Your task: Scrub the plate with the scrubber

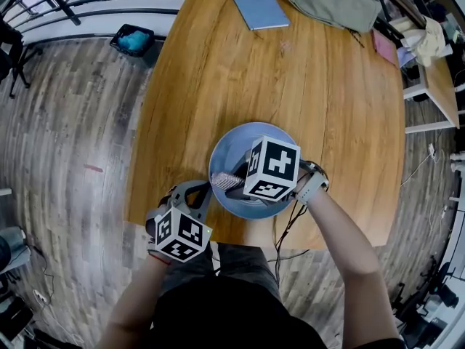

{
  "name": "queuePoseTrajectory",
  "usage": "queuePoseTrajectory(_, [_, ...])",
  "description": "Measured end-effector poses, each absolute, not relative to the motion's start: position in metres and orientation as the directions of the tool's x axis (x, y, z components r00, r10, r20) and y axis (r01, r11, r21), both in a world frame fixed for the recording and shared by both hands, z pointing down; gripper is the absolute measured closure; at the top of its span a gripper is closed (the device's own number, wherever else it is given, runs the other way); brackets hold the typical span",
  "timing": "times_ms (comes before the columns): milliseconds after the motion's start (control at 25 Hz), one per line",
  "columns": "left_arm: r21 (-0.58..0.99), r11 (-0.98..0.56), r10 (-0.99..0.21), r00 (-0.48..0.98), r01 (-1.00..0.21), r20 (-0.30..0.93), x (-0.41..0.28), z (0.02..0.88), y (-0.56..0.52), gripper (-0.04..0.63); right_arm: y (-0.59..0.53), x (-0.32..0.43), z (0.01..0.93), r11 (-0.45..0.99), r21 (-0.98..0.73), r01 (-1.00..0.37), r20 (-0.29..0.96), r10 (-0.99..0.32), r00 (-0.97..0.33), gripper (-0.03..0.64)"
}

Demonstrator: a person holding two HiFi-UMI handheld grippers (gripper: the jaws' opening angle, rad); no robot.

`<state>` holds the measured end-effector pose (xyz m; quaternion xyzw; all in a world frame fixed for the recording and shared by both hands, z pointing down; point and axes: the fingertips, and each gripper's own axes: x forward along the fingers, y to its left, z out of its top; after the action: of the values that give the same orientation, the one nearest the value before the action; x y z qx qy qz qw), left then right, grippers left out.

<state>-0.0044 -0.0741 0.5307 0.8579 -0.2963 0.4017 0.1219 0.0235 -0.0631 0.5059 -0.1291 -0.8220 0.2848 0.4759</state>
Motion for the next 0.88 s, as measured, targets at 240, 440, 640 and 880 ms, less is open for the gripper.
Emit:
queuePoseTrajectory(240, [-0.026,-0.798,-0.406,0.505,-0.602,0.762,-0.006,0.531,-0.074,0.598,-0.104,0.036,0.502,0.825,-0.538,-0.173,0.736,0.36,-0.574,0.531])
queuePoseTrajectory(440, [-0.038,-0.804,-0.405,0.5,-0.593,0.765,-0.006,0.531,-0.073,0.598,-0.139,0.056,0.508,0.83,-0.462,-0.311,0.758,0.188,-0.624,0.531])
queuePoseTrajectory(640, [-0.081,-0.819,-0.415,0.488,-0.568,0.768,-0.004,0.529,-0.074,0.598,-0.159,0.065,0.507,0.856,-0.368,-0.362,0.762,0.054,-0.646,0.531])
queuePoseTrajectory(880, [-0.091,-0.817,-0.423,0.483,-0.57,0.767,-0.004,0.528,-0.077,0.598,-0.184,0.092,0.502,0.847,-0.204,-0.491,0.791,-0.153,-0.592,0.531])
